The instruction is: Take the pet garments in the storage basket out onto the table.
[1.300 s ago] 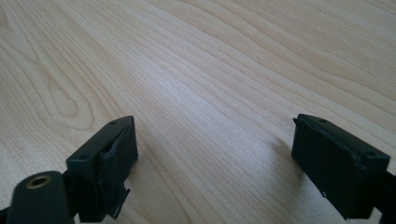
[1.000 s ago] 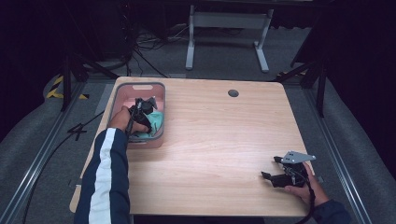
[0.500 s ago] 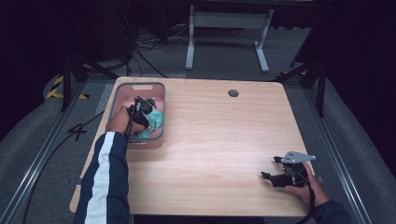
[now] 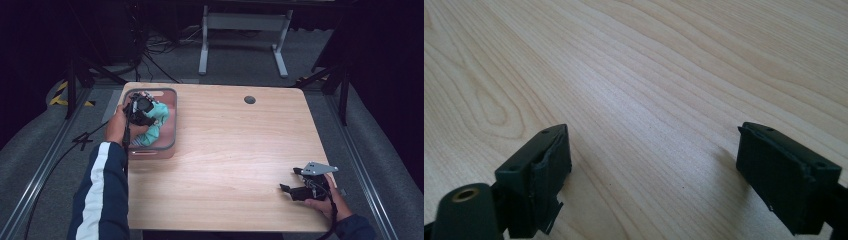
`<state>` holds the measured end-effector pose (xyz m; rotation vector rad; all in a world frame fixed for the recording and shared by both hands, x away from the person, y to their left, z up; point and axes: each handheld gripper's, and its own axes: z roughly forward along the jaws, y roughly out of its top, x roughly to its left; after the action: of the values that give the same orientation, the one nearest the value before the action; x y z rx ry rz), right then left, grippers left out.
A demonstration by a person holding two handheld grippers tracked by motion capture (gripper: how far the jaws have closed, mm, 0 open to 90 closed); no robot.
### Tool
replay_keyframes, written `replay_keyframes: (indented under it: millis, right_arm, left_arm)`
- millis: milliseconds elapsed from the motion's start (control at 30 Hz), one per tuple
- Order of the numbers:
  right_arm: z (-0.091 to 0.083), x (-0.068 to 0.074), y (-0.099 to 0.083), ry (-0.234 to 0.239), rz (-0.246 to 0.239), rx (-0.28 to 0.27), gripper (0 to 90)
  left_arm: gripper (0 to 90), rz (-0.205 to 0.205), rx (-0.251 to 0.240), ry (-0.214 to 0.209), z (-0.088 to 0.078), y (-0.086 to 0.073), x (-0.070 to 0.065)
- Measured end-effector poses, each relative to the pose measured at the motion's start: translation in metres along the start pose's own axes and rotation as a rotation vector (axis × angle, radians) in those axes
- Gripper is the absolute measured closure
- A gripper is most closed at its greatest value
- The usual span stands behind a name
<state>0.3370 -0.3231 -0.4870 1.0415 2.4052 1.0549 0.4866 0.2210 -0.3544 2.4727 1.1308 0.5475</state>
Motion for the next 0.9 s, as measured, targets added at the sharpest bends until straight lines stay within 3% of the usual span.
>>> replay_keyframes:
  millis: [300, 333, 533, 733, 900]
  right_arm:
    - [0.000, 0.000, 0.000, -0.001, 0.002, -0.001, 14.8]
    - [0.000, 0.000, 0.000, -0.001, 0.002, 0.000, 14.8]
    - [0.000, 0.000, 0.000, -0.001, 0.002, 0.000, 14.9]
    - [0.000, 0.000, 0.000, -0.001, 0.004, 0.001, 14.9]
    - [0.000, 0.000, 0.000, -0.001, 0.004, 0.001, 14.9]
  left_arm:
    - [76.2, 0.004, -0.117, 0.013, -0.036, 0.000, -0.003]
    - [76.2, 0.001, -0.147, 0.020, -0.046, 0.000, -0.004]
    - [76.2, 0.005, -0.219, 0.012, -0.064, 0.004, -0.009]
    - [76.3, 0.049, -0.284, -0.022, -0.076, 0.011, -0.024]
    - [76.5, 0.110, -0.310, -0.041, -0.084, 0.020, -0.043]
